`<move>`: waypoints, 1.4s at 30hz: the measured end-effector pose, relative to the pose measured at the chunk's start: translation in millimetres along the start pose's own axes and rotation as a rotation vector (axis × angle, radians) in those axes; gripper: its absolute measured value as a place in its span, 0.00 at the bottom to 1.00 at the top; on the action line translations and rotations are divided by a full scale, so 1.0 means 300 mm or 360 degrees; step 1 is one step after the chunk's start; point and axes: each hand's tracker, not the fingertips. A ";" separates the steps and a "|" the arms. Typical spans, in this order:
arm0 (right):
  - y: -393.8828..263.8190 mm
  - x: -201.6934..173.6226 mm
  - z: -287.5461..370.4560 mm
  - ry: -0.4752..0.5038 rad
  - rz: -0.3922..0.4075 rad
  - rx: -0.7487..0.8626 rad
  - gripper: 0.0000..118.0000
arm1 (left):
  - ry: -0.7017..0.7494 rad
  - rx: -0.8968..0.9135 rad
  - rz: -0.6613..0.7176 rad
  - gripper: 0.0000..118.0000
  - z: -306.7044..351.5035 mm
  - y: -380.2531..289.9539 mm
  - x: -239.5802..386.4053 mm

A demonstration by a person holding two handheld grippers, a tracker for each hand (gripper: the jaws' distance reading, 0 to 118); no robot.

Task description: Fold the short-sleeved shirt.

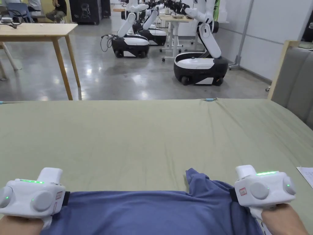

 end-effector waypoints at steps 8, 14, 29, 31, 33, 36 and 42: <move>-0.136 0.040 0.496 0.0153 0.0024 0.0446 0.01 | -0.0106 0.0378 0.0051 0.05 0.470 -0.089 -0.073; -0.490 0.041 0.699 0.0200 -0.0007 0.0549 0.01 | -0.0169 0.0409 0.0055 0.05 0.715 -0.404 -0.116; -0.834 -0.086 0.717 0.0125 -0.0109 0.0628 0.75 | -0.0038 0.0421 0.0218 0.93 0.713 -0.750 -0.022; -0.804 -0.158 0.784 0.0202 -0.0075 0.0776 0.82 | -0.0016 0.0611 0.0212 0.93 0.765 -0.699 0.028; -0.777 -0.242 0.829 0.0207 -0.0034 0.0917 0.82 | 0.0029 0.0710 0.0174 0.93 0.803 -0.662 0.085; -0.762 -0.356 0.857 0.0131 0.0009 0.1106 0.79 | 0.0144 0.0827 0.0137 0.88 0.787 -0.634 0.131; -0.764 -0.448 0.844 0.0144 0.0027 0.1192 0.05 | 0.0059 0.0800 0.0099 0.00 0.741 -0.652 0.153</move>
